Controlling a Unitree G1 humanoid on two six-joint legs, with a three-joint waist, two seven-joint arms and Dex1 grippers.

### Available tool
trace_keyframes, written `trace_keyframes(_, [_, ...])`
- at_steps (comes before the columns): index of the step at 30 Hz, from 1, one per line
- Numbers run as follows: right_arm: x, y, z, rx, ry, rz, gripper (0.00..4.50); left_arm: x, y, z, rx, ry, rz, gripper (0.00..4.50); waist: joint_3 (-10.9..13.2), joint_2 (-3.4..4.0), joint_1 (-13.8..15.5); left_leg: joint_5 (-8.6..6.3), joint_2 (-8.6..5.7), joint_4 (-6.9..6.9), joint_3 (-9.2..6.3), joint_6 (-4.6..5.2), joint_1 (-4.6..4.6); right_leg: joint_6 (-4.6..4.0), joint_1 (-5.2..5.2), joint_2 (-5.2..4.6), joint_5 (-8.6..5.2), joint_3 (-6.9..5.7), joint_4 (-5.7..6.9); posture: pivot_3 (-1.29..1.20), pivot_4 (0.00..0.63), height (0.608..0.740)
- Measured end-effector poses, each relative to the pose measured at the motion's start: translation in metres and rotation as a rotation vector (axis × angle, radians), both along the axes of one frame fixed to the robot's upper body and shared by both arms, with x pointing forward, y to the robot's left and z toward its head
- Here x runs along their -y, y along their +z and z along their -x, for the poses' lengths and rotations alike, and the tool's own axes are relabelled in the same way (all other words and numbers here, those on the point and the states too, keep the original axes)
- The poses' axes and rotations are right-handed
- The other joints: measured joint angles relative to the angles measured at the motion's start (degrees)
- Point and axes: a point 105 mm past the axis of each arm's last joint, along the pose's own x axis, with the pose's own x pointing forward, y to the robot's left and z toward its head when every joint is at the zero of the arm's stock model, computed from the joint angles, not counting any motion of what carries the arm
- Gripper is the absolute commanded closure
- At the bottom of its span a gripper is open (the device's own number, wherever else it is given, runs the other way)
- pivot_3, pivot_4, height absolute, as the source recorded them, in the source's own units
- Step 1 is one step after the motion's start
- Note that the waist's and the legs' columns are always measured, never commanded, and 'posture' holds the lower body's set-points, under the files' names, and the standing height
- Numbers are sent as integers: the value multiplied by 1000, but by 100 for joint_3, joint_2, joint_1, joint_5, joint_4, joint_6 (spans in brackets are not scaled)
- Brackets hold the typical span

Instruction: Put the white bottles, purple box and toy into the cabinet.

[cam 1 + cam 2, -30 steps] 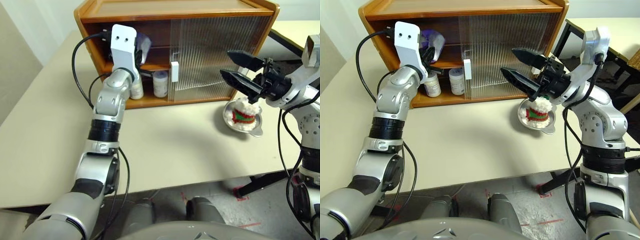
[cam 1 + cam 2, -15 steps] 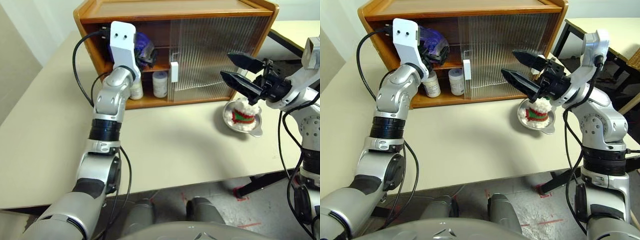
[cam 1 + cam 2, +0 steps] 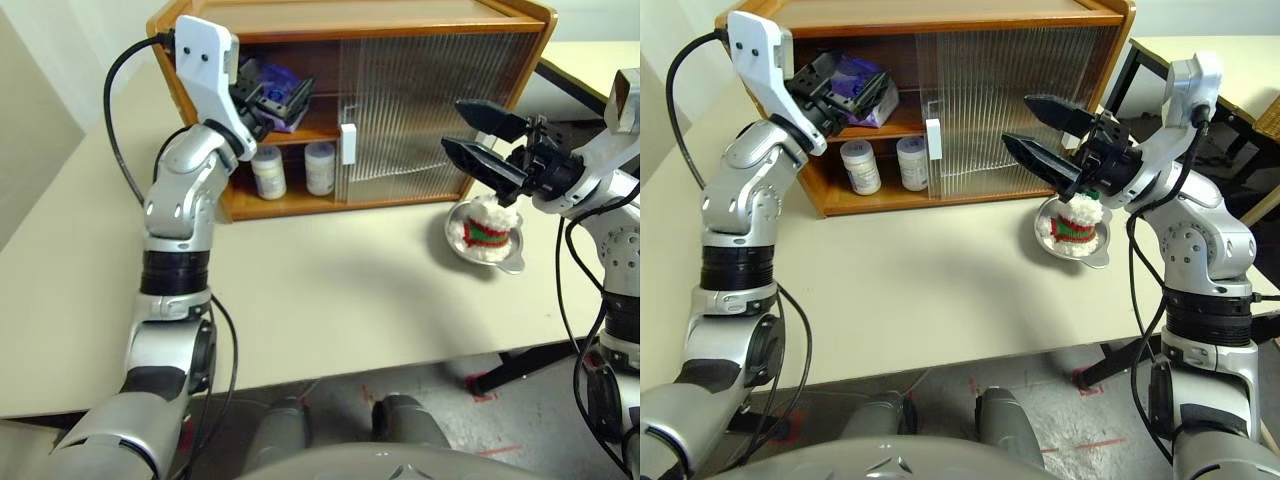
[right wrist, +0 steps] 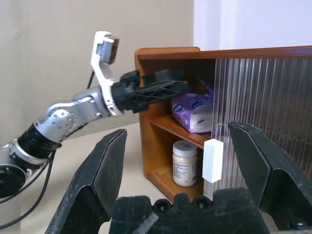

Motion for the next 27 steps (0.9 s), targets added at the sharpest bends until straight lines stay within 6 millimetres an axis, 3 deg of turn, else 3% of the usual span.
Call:
trace_keyframes(5, [0,0,0,-2,-1,0,0,-15,-22,6,-87,-14,-40,2970,0,-1,2,0,1,1,1,0,2,1,0,0,0,2,0,20,0,740])
trace_keyframes(9, [1,0,0,-2,-1,-1,0,-22,-28,2,-101,40,-34,4475,0,-1,22,0,1,1,1,0,1,0,1,-1,1,1,0,20,0,740])
trace_keyframes(14, [1,0,0,-1,-1,0,0,-29,-41,-9,-127,131,-23,4475,-1,-2,20,0,1,1,1,0,1,-3,1,-2,3,3,0,15,0,740])
trace_keyframes(18, [1,0,-1,0,-2,0,0,-24,-53,-17,-160,137,-25,4475,-1,-3,17,0,0,1,1,0,0,-3,1,-2,4,3,-1,7,0,740])
trace_keyframes(27, [1,1,0,3,-5,1,0,-13,-46,-40,-153,159,20,4475,-1,-3,11,0,-1,1,1,0,0,-1,1,-1,3,2,-3,-11,0,740])
